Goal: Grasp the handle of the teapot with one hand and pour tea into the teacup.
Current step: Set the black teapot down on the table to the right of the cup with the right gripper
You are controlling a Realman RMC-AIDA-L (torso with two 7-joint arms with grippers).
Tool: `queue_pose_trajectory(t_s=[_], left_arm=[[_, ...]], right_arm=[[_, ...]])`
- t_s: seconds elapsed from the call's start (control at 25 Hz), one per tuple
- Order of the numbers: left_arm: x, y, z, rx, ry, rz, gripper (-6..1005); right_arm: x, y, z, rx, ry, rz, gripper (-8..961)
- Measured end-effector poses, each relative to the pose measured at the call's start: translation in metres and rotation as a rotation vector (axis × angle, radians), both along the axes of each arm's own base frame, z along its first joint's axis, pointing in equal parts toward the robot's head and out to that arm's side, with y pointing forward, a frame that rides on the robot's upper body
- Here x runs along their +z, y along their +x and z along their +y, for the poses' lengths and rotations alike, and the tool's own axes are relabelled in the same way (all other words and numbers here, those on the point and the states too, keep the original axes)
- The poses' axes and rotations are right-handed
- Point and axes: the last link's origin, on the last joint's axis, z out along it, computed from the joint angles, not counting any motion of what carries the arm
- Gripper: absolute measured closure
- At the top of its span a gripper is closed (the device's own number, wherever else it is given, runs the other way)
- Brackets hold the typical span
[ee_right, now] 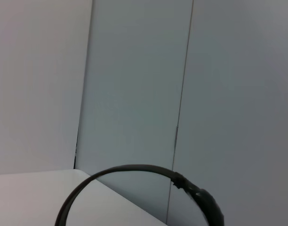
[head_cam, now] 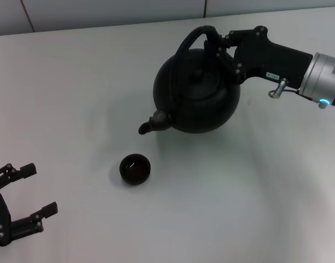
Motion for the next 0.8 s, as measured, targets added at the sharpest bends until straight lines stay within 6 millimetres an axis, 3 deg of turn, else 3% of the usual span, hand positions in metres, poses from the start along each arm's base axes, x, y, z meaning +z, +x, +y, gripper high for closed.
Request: queue_pose_trajectory(t_s=[0.24, 0.8], left_arm=[[0.000, 0.001, 0.001, -0.004, -0.003, 0.002, 137], [-0.003, 0.003, 0.002, -0.009, -0.006, -0.005, 137]], right_arm=[[0.000, 0.005, -0.001, -0.039, 0.016, 0.034, 859], [0.014, 0.039, 0.002, -0.238, 0.126, 0.092, 859]])
